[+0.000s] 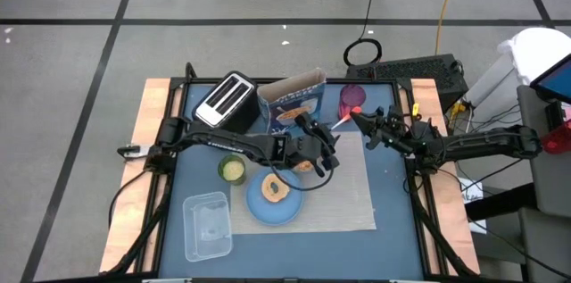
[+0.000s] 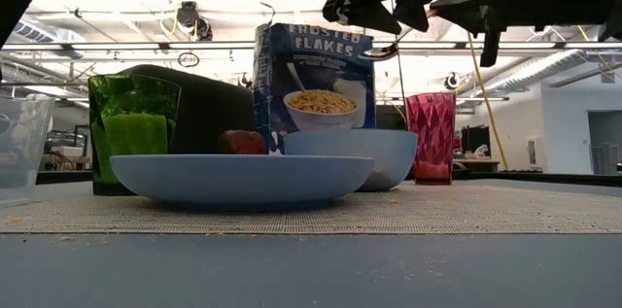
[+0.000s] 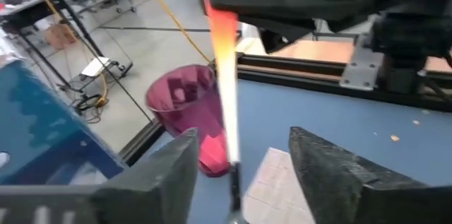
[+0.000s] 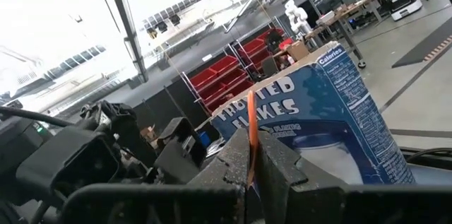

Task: Arrange a breakfast setting
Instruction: Put the orange spoon to the right of the light blue bowl on the gray placemat

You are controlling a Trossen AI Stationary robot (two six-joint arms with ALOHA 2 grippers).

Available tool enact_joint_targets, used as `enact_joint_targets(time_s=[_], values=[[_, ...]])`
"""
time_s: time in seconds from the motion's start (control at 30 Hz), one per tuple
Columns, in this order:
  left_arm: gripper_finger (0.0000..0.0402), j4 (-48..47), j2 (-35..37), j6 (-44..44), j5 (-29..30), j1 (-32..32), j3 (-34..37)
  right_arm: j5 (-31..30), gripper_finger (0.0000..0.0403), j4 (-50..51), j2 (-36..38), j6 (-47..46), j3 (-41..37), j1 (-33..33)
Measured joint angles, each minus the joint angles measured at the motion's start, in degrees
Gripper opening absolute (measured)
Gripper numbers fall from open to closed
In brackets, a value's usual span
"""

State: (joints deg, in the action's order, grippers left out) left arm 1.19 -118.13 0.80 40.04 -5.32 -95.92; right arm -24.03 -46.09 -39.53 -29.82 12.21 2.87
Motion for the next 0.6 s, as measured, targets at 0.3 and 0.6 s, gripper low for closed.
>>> enact_joint_targets(time_s=[0.3, 0.6], values=[[0.0146, -1.5, 0.0, -1.2, -1.5, 0.4, 0.0, 0.0, 0.0006, 0.0, 0.0, -1.0, 0.0, 0.0], [0.0093, -2.8, 0.0, -4.6, -1.6, 0.9, 0.0, 0.0, 0.0006, 0.0, 0.0, -0.9, 0.0, 0.0]])
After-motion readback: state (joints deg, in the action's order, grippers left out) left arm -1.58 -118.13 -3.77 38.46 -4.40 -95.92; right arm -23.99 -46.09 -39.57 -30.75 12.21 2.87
